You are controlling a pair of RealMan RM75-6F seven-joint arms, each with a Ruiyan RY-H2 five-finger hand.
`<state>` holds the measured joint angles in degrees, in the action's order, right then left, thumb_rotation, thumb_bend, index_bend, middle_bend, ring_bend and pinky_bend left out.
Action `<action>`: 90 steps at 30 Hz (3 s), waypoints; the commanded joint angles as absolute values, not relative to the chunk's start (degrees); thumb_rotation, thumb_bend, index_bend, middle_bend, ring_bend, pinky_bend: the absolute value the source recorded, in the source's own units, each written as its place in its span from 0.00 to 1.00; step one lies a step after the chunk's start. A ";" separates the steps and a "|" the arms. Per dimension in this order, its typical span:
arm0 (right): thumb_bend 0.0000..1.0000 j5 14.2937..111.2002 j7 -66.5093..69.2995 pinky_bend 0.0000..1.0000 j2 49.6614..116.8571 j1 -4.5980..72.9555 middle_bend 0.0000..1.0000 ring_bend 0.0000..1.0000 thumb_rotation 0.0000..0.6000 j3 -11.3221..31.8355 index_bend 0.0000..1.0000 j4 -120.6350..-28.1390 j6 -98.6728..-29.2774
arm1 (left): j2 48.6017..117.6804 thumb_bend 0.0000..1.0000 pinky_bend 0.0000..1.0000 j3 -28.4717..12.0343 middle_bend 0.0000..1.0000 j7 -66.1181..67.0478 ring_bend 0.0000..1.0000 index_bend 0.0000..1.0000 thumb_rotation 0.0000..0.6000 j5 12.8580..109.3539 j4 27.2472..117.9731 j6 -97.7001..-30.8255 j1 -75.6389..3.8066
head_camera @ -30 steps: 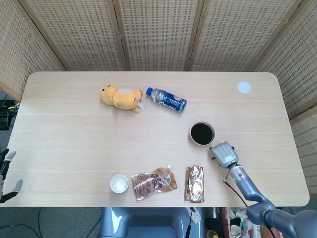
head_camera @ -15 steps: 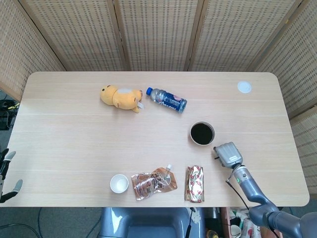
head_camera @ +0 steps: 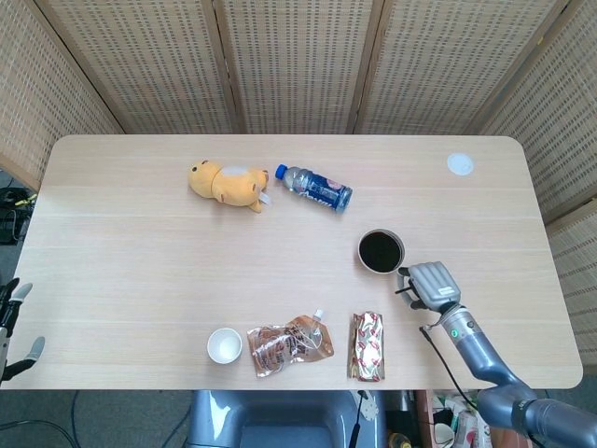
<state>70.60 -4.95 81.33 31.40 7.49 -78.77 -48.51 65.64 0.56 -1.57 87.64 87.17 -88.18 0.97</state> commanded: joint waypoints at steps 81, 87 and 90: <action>0.95 44.01 12.90 1.00 87.30 49.08 0.96 0.99 1.00 16.08 0.74 -66.91 -26.20 | 66.08 0.38 0.00 0.56 0.00 -1.07 0.00 0.00 1.00 85.96 87.07 -86.93 1.31; 0.95 43.99 12.71 1.00 85.89 48.67 0.96 0.99 1.00 15.51 0.74 -66.03 -26.00 | 66.16 0.38 0.00 0.67 0.00 -0.38 0.00 0.00 1.00 86.36 87.63 -86.80 1.09; 0.95 43.39 12.77 1.00 86.36 49.36 0.96 0.99 1.00 15.72 0.74 -63.79 -25.24 | 66.02 0.38 0.00 0.70 0.00 0.03 0.00 0.00 1.00 86.16 87.93 -86.91 1.25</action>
